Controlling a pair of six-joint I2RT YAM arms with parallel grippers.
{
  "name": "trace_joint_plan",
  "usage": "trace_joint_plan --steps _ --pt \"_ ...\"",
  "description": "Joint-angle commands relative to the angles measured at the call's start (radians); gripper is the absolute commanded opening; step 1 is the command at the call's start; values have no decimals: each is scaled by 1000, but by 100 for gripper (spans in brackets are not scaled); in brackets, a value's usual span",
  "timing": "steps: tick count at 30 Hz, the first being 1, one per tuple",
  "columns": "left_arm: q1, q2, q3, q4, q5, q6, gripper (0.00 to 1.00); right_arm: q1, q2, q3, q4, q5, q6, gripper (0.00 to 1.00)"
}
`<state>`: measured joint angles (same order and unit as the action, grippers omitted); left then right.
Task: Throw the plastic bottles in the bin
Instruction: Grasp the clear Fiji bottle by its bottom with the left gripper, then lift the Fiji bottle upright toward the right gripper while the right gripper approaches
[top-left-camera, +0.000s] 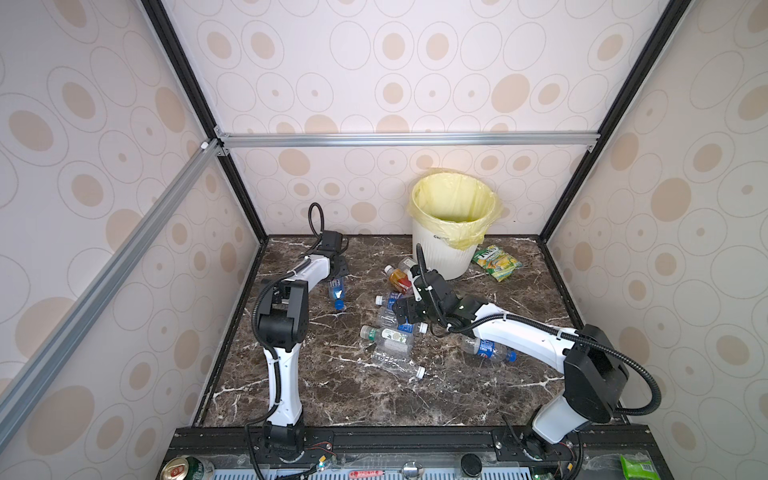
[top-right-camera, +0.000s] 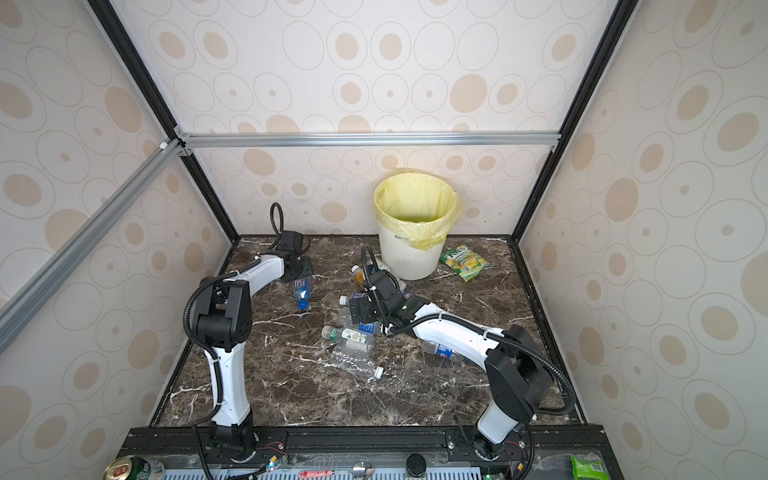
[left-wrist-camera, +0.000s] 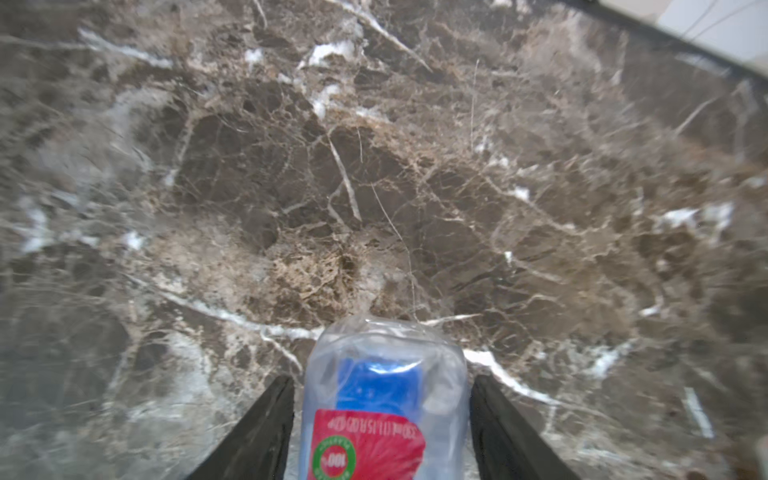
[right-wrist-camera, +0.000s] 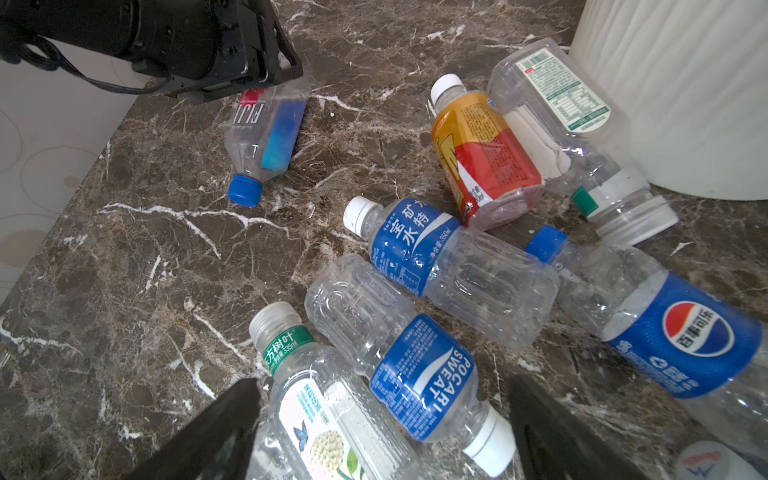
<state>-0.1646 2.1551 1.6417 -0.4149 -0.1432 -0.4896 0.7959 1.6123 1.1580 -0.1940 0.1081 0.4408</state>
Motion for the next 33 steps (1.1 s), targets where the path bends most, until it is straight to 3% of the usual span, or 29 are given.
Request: trace_joint_plan --steps 1,18,27,33 --pt "-24 25 53 -113 -124 91 66 6 -17 -4 4 12 7 96" --pt "-29 68 86 -144 -92 85 52 7 2 -16 175 -49 23 97" --pt "24 3 28 -77 87 13 46 18 20 -30 268 -38 49 97" --pt "58 -95 -78 53 306 -80 44 20 41 -26 303 -26 106 97"
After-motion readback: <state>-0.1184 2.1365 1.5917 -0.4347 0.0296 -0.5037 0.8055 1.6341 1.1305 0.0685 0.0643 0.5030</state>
